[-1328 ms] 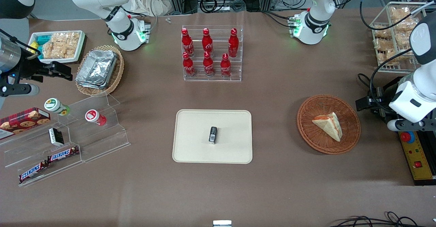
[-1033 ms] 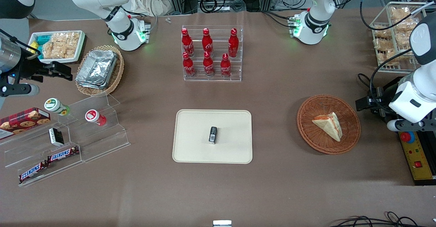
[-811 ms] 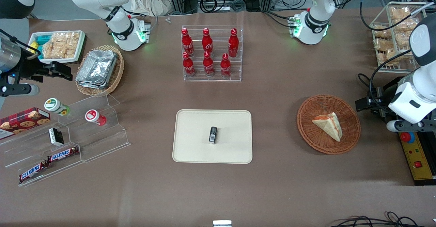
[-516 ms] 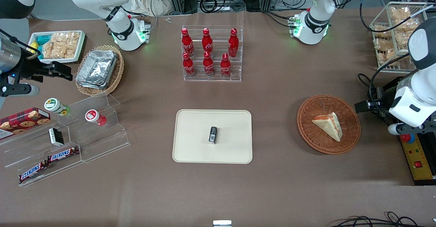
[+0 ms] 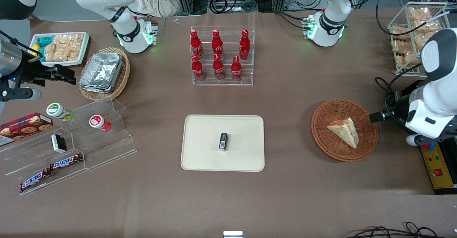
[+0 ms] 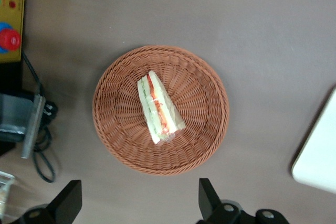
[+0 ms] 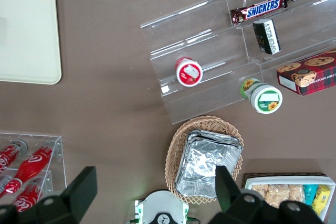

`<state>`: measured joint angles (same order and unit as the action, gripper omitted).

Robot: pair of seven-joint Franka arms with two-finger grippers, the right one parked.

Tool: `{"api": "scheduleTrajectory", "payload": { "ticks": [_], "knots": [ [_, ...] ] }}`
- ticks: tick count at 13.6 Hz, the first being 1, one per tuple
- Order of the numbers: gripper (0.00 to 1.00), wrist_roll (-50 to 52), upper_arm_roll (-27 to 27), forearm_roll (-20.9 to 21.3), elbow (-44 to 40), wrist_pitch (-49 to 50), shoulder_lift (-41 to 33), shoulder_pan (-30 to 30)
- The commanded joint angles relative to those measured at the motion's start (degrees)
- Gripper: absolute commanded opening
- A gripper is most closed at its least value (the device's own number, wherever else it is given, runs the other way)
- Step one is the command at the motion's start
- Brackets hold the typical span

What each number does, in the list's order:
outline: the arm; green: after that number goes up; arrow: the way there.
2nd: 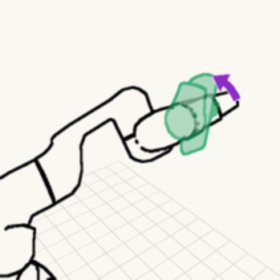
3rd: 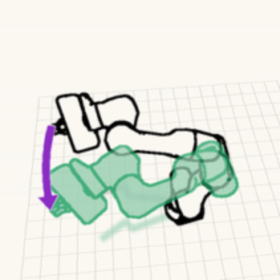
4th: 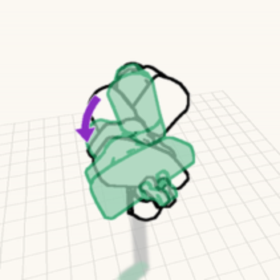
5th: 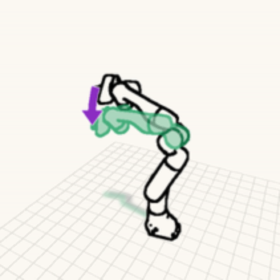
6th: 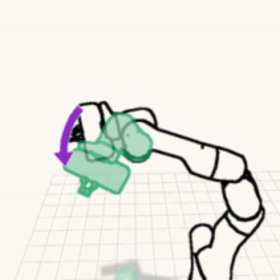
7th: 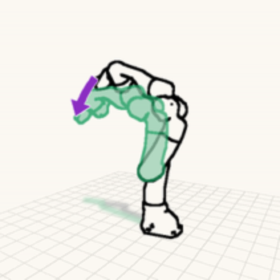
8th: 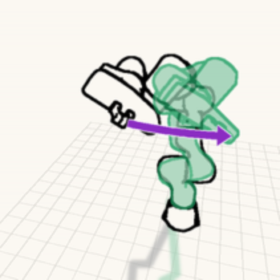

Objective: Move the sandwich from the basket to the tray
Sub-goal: 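Move the left gripper over the wrapped sandwich in the wicker basket, then lower the open left gripper around the sandwich and close it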

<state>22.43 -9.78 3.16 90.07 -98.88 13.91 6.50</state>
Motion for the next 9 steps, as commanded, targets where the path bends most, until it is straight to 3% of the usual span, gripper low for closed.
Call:
{"api": "scheduleTrajectory", "payload": {
  "ticks": [1, 9],
  "knots": [
    [1.0, 9.62, -0.24, 0.53, 5.09, -5.51, -0.46, 0.27],
    [1.0, 21.42, 0.29, 0.89, 16.79, -18.27, 2.16, 0.97]
  ]
}}
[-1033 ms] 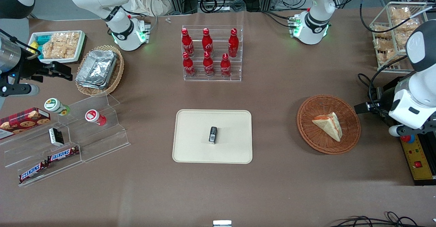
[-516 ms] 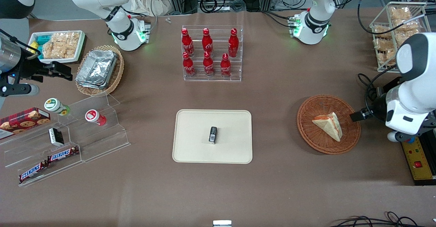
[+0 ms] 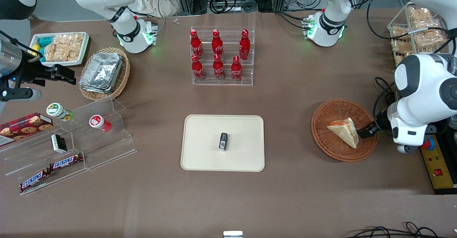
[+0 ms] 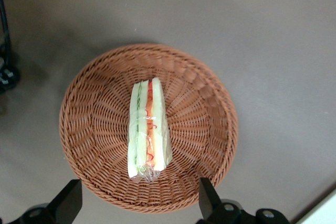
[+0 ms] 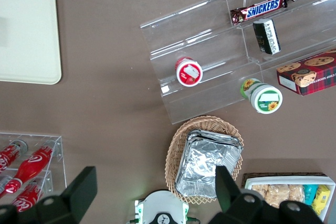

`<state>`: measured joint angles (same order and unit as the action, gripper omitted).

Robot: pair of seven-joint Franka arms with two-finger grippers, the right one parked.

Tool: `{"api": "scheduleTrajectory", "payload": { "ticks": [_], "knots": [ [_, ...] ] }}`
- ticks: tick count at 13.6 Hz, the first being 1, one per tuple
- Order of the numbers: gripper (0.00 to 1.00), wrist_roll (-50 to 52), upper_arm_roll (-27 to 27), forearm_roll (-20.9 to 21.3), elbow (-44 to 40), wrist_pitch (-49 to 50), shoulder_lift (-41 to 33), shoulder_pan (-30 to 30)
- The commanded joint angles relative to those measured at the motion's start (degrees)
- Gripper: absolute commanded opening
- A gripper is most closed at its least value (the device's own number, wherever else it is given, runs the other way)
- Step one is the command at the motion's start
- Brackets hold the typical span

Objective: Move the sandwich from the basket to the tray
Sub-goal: 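Lower the open left gripper around the sandwich and close it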

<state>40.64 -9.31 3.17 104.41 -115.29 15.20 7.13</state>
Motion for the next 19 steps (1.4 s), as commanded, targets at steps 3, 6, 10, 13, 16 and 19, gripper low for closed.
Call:
{"api": "scheduleTrajectory", "payload": {
  "ticks": [3, 6, 10, 13, 16, 19],
  "knots": [
    [1.0, 8.74, -0.18, 0.96, 3.78, -3.63, 2.37, 0.34],
    [1.0, 14.27, -0.18, 1.04, 4.04, -6.17, 4.48, 0.16],
    [1.0, 14.82, -0.18, 1.13, 7.72, -9.76, 5.1, 0.16],
    [1.0, 14.82, -0.01, 1.22, 12.03, -13.29, 4.75, 0.34],
    [1.0, 14.82, 0.52, 1.22, 12.92, -14.52, 5.19, 0.25],
    [1.0, 14.82, 0.52, 1.22, 14.5, -18.11, 6.23, 0.25]
  ]
}}
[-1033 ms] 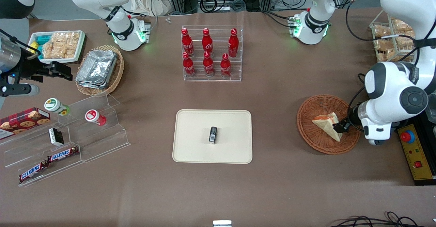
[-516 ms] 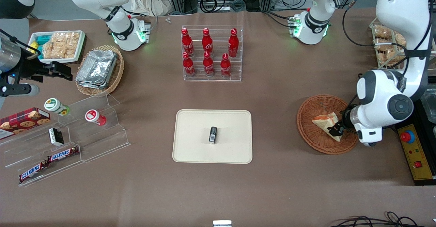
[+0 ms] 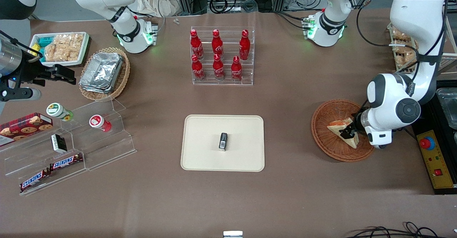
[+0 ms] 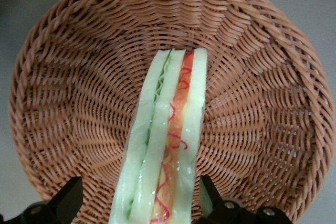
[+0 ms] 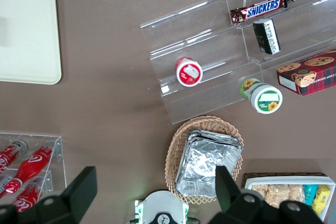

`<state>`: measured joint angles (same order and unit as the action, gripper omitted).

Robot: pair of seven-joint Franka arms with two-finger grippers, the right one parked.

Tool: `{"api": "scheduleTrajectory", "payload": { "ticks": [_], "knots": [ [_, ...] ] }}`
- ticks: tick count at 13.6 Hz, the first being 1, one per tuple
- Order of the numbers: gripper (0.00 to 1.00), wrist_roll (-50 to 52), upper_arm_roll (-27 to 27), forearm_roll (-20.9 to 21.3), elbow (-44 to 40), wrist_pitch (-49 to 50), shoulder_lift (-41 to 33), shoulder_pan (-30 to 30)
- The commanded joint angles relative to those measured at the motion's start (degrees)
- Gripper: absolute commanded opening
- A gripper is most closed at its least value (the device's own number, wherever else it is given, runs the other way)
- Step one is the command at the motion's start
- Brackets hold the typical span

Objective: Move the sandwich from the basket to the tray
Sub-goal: 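Lower the open left gripper around the sandwich and close it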

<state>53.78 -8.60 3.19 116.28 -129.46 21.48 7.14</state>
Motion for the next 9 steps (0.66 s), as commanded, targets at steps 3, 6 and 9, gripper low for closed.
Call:
{"api": "scheduleTrajectory", "payload": {
  "ticks": [3, 6, 9],
  "knots": [
    [0.65, 2.98, -0.19, 1.03, 1.93, -5.01, 0.67, 0.24],
    [0.0, 5.63, -0.19, 1.12, 0.79, -5.1, 0.58, 0.16],
    [0.0, 5.19, -0.28, 1.21, 0.0, -4.84, 0.23, -0.02]
  ]
}}
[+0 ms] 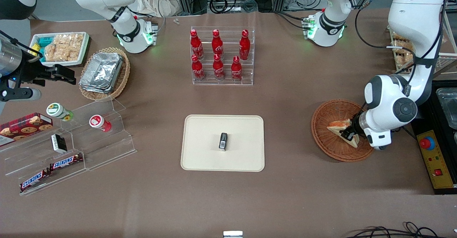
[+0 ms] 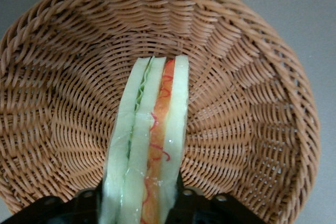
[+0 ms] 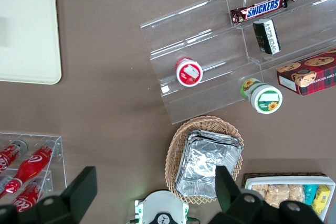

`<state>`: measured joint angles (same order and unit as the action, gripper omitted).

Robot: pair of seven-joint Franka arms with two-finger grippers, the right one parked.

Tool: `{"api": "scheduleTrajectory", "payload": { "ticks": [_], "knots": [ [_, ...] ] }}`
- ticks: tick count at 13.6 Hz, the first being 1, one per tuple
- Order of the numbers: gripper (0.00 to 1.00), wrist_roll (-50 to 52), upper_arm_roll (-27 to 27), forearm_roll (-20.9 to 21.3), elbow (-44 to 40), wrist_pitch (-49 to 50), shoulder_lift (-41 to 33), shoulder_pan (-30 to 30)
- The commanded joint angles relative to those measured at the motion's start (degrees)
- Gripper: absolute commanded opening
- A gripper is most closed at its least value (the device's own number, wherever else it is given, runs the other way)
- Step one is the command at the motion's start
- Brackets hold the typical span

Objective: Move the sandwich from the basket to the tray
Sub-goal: 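Lift the sandwich out of the basket with the left gripper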

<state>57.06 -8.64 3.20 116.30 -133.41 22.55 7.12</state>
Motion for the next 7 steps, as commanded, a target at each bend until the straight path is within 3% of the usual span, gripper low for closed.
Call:
{"api": "scheduleTrajectory", "payload": {
  "ticks": [1, 4, 7],
  "knots": [
    [0.0, 1.74, -0.24, 1.2, -0.11, -0.63, -1.36, 0.0],
    [0.0, 1.74, -0.42, 1.2, -2.48, 0.94, -2.68, -0.09],
    [0.0, -0.62, -0.68, 1.11, -10.45, 9.88, -2.6, -0.09]
  ]
}}
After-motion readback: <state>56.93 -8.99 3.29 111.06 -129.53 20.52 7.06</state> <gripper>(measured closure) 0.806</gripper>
